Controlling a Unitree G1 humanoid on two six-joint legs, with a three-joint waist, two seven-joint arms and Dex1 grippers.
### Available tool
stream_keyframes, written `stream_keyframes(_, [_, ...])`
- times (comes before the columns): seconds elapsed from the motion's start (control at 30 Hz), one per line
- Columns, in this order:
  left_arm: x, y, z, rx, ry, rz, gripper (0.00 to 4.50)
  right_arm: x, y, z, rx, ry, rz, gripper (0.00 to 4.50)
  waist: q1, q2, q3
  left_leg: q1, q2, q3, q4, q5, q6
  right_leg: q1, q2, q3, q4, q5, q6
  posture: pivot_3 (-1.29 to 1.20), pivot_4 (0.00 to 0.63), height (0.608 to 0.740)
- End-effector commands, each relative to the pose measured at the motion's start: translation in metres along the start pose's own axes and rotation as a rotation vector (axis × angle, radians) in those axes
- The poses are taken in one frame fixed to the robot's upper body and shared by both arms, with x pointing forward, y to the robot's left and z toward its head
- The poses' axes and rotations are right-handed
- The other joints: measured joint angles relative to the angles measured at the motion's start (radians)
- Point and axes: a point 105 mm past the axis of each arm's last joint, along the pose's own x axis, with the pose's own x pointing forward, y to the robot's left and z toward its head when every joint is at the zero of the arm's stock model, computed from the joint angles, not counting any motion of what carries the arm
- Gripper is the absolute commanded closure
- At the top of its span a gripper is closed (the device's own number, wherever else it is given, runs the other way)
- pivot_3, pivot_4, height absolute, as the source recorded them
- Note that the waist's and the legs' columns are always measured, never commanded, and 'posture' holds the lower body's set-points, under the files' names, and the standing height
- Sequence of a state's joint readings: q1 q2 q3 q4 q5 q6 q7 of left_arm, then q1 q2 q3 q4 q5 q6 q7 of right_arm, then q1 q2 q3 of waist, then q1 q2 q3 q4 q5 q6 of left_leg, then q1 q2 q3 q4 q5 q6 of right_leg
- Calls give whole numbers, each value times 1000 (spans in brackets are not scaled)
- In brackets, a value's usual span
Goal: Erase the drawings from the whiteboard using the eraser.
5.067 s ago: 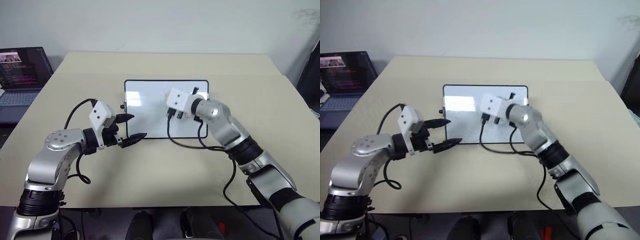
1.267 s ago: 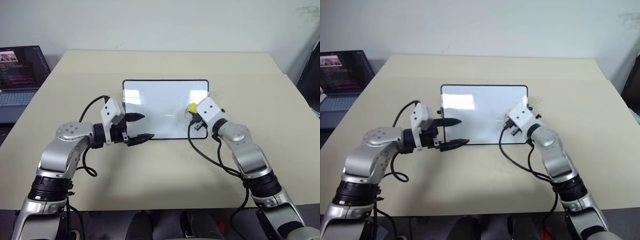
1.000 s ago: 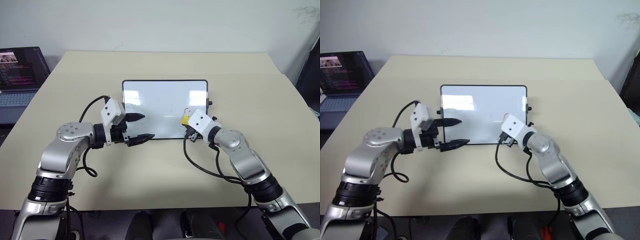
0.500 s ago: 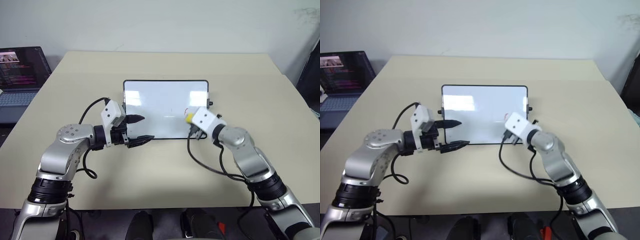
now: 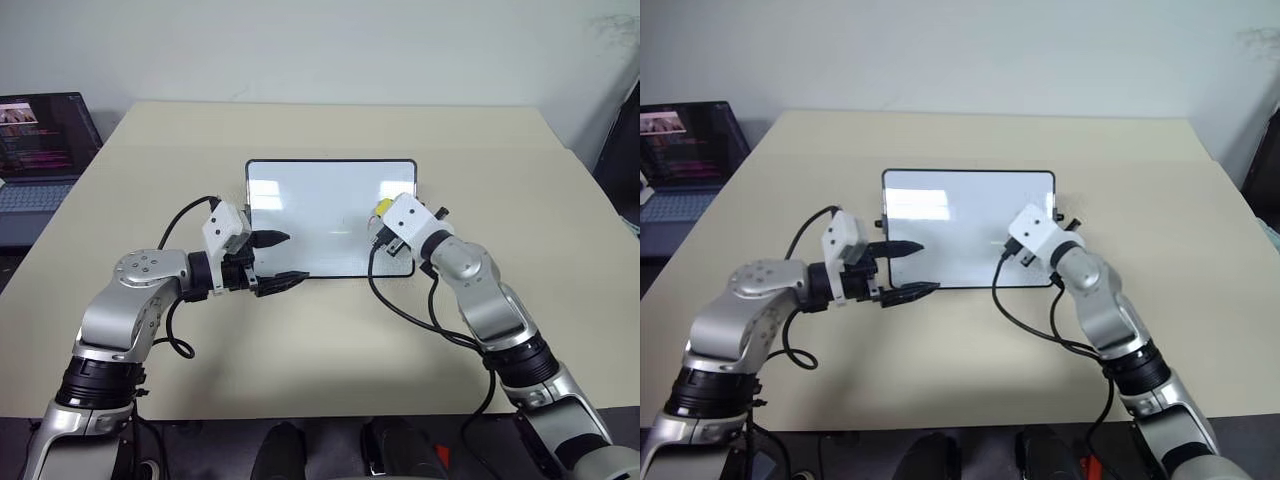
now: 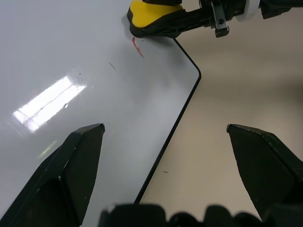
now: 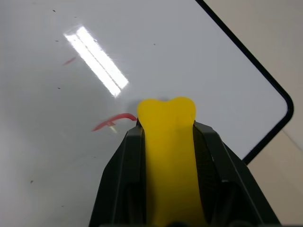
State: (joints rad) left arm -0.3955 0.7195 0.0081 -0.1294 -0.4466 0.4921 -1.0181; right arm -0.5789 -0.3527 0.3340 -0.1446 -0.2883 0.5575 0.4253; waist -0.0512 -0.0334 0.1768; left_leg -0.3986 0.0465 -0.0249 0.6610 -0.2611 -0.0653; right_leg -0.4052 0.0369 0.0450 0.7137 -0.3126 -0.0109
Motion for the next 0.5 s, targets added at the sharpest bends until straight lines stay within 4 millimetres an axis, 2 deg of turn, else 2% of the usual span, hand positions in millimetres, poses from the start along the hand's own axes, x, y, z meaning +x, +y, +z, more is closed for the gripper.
stream_keyframes(0.03, [-4, -2, 13, 46, -32, 2, 0, -4, 34, 0, -8, 12, 199, 3502, -1, 0, 0, 0, 0, 0, 0, 0, 0, 0, 0, 0, 0, 0, 0, 0, 150, 740])
stream_keyframes(0.1, [-4, -2, 13, 46, -33, 3, 0, -4, 36, -3, -13, 26, 208, 3502, -1, 0, 0, 0, 0, 0, 0, 0, 0, 0, 0, -1, 0, 0, 0, 0, 150, 740])
stream_keyframes(0.17, [-4, -2, 12, 46, -32, 3, 0, -3, 29, -3, -18, 29, 168, 3502, -1, 0, 0, 0, 0, 0, 0, 0, 0, 0, 0, -1, 1, 0, 0, 0, 150, 740])
stream_keyframes(0.23, [-4, -2, 12, 45, -32, 2, 0, 3, 0, 3, -34, 10, 15, 3502, -1, 0, 0, 1, 0, 0, 1, 0, 0, 0, 0, -1, 1, 0, 0, 0, 150, 740])
stream_keyframes(0.3, [-4, -2, 12, 43, -31, 1, 0, 5, -18, 7, -42, -3, -76, 3502, -1, 0, 0, 1, 0, 0, 1, 0, 0, 0, 0, 0, 2, 0, 1, 0, 150, 740])
stream_keyframes(0.47, [-4, -3, 12, 42, -31, 0, 0, 6, -17, 6, -40, -3, -64, 3502, 1, 0, 0, 0, 0, 0, 1, 0, 0, 0, 0, -1, 1, 0, 0, 0, 150, 740])
stream_keyframes(0.5, [-4, -3, 12, 41, -31, 1, 0, 6, -12, 3, -34, 9, -33, 3502, 1, 0, 0, 0, 0, 0, 1, 0, 0, 0, 0, -1, 1, 0, 0, 0, 150, 740])
